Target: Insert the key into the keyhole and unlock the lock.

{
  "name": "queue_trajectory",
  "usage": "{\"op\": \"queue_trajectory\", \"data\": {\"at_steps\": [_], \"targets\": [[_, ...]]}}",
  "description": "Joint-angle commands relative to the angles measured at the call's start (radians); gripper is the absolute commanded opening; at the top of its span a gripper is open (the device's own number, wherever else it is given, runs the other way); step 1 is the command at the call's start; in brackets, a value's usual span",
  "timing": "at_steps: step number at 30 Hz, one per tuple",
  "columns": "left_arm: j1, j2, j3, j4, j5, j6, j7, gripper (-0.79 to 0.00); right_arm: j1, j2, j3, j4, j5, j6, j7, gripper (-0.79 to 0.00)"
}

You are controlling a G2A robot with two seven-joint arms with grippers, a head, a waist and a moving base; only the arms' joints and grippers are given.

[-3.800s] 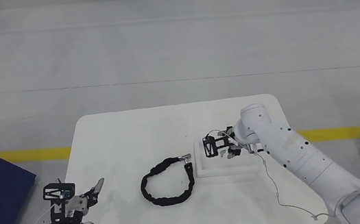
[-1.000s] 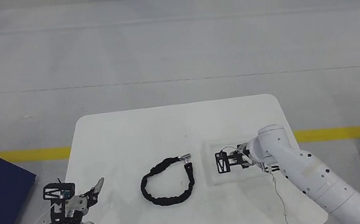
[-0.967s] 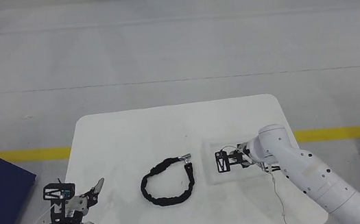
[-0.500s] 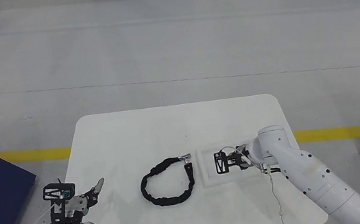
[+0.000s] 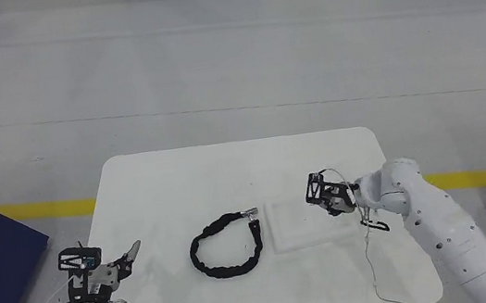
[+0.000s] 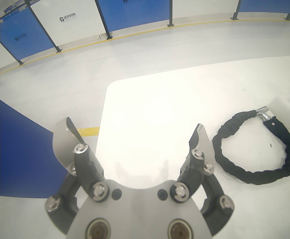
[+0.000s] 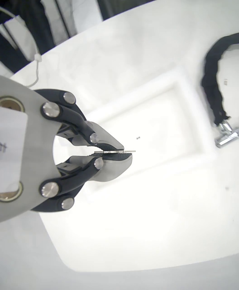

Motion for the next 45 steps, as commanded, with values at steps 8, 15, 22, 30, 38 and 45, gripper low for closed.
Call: {"op": "queue_trajectory", "data": {"at_steps": [8, 15, 22, 30, 38, 45], "targets": [[0.000, 0.000, 0.000, 0.000, 0.000, 0.000, 0.000, 0.000, -0.141, 0.053, 0.234, 0.046, 0.611, 0.107, 0.239, -0.785], [0.000, 0.000, 0.000, 0.000, 0.000, 0.000, 0.000, 0.000, -0.289, 0.087, 0.302, 0.037, 0.965, 0.091, 0.292, -0.785], [0.000, 0.000, 0.000, 0.000, 0.000, 0.000, 0.000, 0.000, -0.395, 0.148, 0.311, -0.058, 1.264, 0.113, 0.314, -0.785], [0.000, 0.000, 0.000, 0.000, 0.000, 0.000, 0.000, 0.000, -0.445, 0.208, 0.299, -0.158, 1.464, 0.119, 0.320, -0.785], [0.000, 0.000, 0.000, 0.000, 0.000, 0.000, 0.000, 0.000, -0.445, 0.208, 0.299, -0.158, 1.464, 0.119, 0.320, -0.785], [-0.003, 0.001, -0.001, 0.000, 0.004, -0.009, -0.002, 0.000, -0.445, 0.208, 0.299, -0.158, 1.464, 0.119, 0.320, -0.785]]}}
